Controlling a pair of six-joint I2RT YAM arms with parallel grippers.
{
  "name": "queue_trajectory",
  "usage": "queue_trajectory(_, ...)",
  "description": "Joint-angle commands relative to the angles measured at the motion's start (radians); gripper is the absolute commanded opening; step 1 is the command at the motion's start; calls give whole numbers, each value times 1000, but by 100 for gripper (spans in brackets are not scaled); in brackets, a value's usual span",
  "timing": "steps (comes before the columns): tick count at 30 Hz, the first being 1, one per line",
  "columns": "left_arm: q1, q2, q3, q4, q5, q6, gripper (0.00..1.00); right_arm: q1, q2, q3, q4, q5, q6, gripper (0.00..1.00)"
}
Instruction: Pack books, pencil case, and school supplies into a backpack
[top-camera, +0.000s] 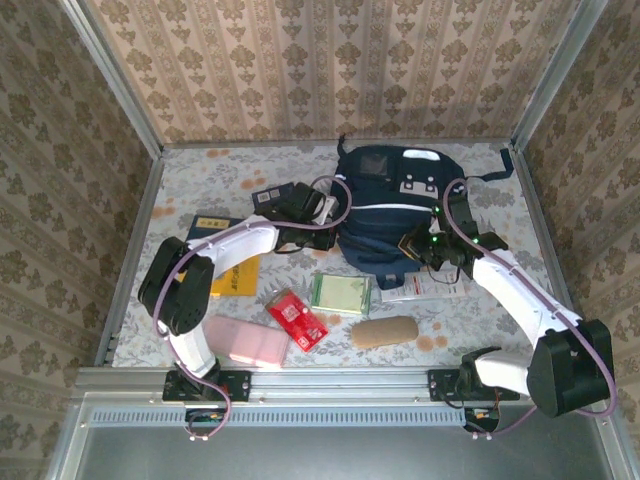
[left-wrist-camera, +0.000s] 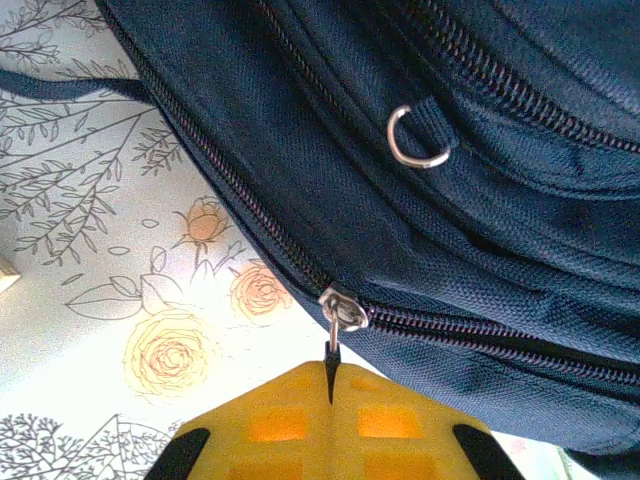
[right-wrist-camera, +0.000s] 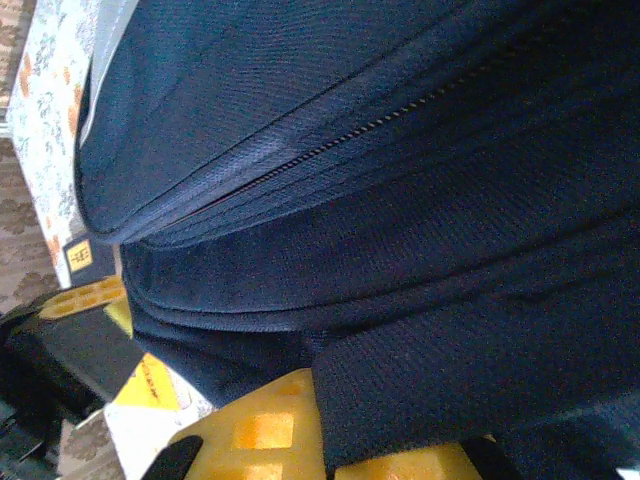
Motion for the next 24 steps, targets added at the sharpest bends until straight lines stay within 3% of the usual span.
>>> queue_trajectory(1,-49,-19,-11,72,56,-65,0,-21,-24,52,-43,91,-92,23)
queue_trajectory(4,-98,0,-12,139,71,-106,0,-20,-19,69,-84,127,-76,43)
queue_trajectory(8,-110,1,-30,223,101,-156,0,-18,-70,103,-229,175,25,51)
queue_trajectory(14,-151,-8,-5,243,119,-169,0,-12,-195,108,-315,162,215,45)
queue_trajectory(19,-166,4,17,219,113,-157,0,-8,-221,92,-314,169,273,42)
queue_trajectory(23,-159,-18,23,116,25,-96,0,35,-176,73,-238,136,274,40)
queue_trajectory(24,-157,-21,29,80,-1,-67,6,54,-162,76,-222,149,254,40)
